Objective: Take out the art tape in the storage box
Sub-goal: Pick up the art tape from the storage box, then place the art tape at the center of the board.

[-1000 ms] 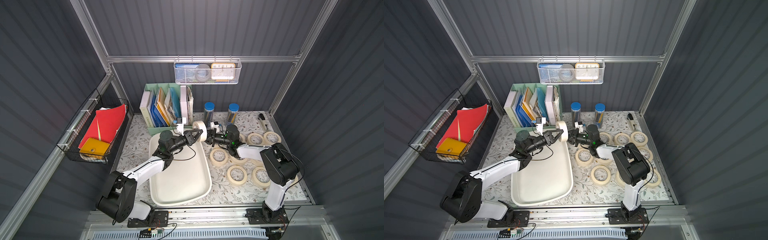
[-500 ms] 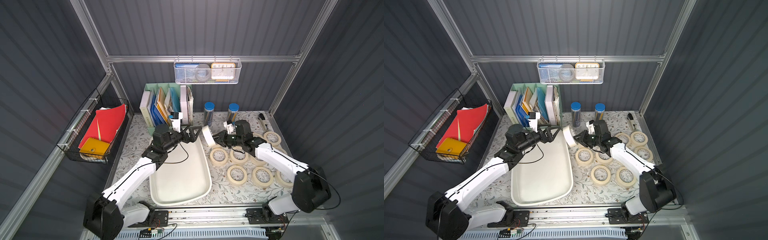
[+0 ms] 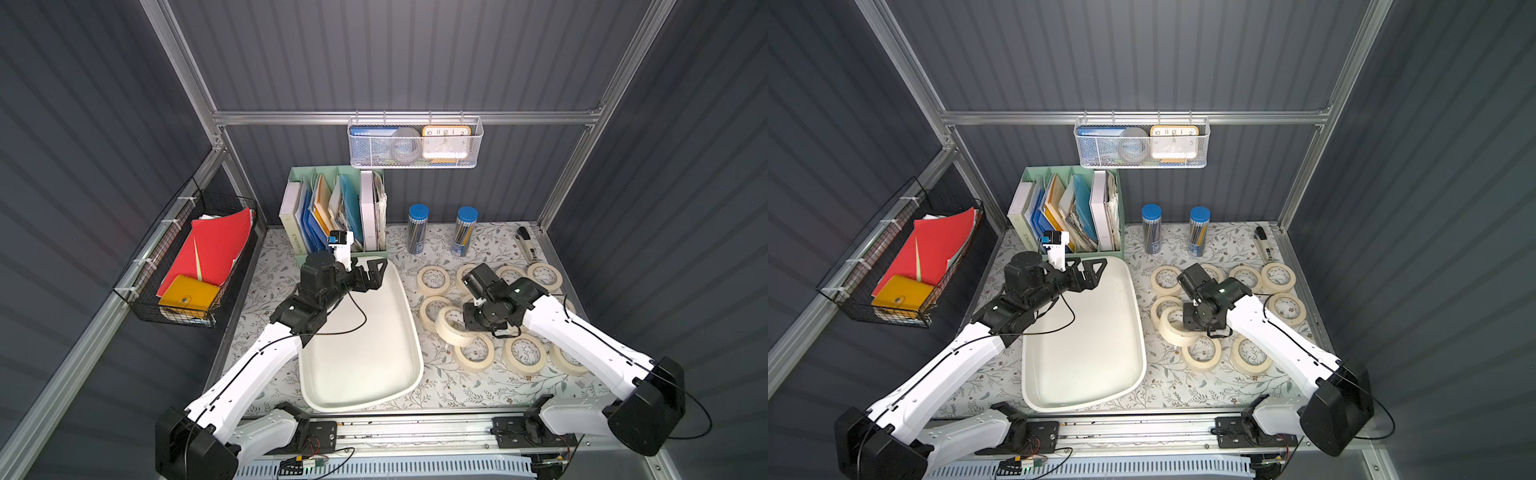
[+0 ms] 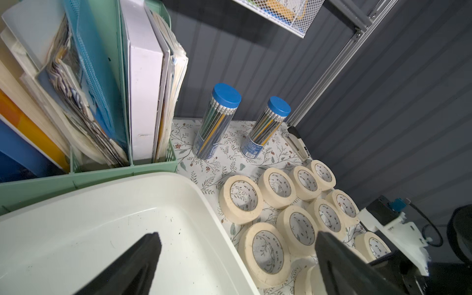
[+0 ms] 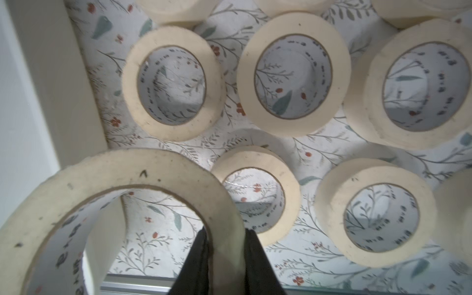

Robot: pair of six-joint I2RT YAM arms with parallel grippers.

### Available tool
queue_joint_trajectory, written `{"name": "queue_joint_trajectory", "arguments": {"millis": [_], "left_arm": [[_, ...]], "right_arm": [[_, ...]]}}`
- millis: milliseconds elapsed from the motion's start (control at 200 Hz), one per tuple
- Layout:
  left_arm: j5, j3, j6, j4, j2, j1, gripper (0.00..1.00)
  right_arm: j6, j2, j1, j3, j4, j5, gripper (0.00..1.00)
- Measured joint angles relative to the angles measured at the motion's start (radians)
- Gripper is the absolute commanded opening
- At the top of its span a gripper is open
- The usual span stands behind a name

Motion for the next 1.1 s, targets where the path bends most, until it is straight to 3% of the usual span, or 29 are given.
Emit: {"name": "queue_joint_trajectory", "arguments": {"millis": [285,595,1101], "left_arm": [[-0.013,-0.025,0.000,-0.006,-0.006,0.000,1.00],[-0.022,-0.037,0.000,-0.011,-0.035,0.000,1.00],[-0.025,-0.038,0.000,-0.006,-0.026,0.000,1.00]], "right_arm": [[0.000,0.038,0.114,-0.095,0.032,0.117,0.00],[-0.014,0.166,0.229,-0.100,0.205,0.123,0.00],[0.041,0.213,0.233,-0.221,0.373,0.064,0.00]]}}
